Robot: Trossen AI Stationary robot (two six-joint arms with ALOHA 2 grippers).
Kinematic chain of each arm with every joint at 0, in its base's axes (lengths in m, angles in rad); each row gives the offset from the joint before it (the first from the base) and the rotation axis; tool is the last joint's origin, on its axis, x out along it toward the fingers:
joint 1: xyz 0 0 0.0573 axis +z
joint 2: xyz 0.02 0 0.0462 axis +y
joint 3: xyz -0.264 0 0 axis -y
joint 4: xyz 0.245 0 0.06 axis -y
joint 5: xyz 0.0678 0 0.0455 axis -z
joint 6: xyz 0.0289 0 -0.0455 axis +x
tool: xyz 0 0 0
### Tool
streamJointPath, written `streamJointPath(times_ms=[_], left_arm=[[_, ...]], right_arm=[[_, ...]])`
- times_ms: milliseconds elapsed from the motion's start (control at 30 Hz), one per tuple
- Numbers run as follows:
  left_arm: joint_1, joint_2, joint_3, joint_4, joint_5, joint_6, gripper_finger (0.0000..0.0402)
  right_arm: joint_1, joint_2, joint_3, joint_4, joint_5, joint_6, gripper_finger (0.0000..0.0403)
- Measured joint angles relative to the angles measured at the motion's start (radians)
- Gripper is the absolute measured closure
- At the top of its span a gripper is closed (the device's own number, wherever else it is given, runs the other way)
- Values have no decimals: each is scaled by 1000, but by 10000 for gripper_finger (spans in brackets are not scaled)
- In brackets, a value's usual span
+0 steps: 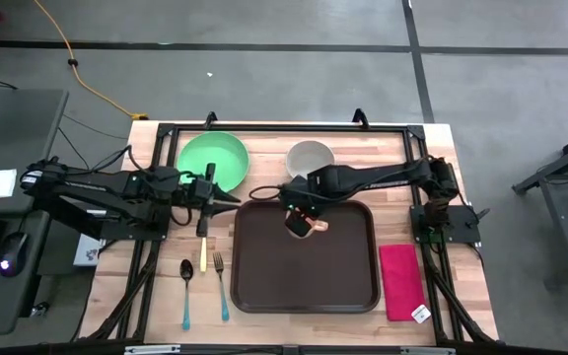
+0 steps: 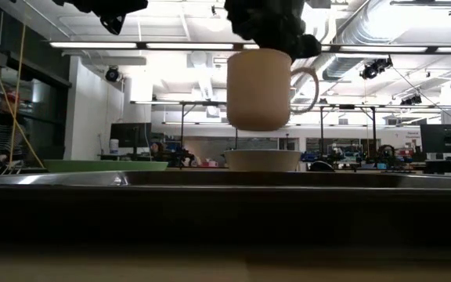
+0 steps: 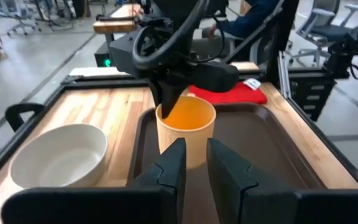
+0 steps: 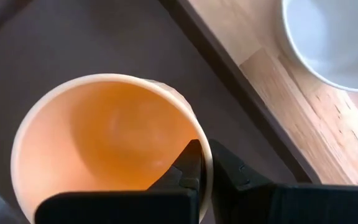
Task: Set up tray
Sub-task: Put the yellow mug on the brown tray
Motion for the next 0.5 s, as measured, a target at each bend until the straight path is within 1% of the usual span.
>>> streamJointPath(times_ms=[300, 500], left_arm=[[0, -2, 0, -93, 30, -1, 305], [0, -24, 0, -228, 34, -50, 305]], right_arm=[[0, 35, 0, 3, 9, -7, 403], [0, 35, 0, 6, 34, -7, 403]])
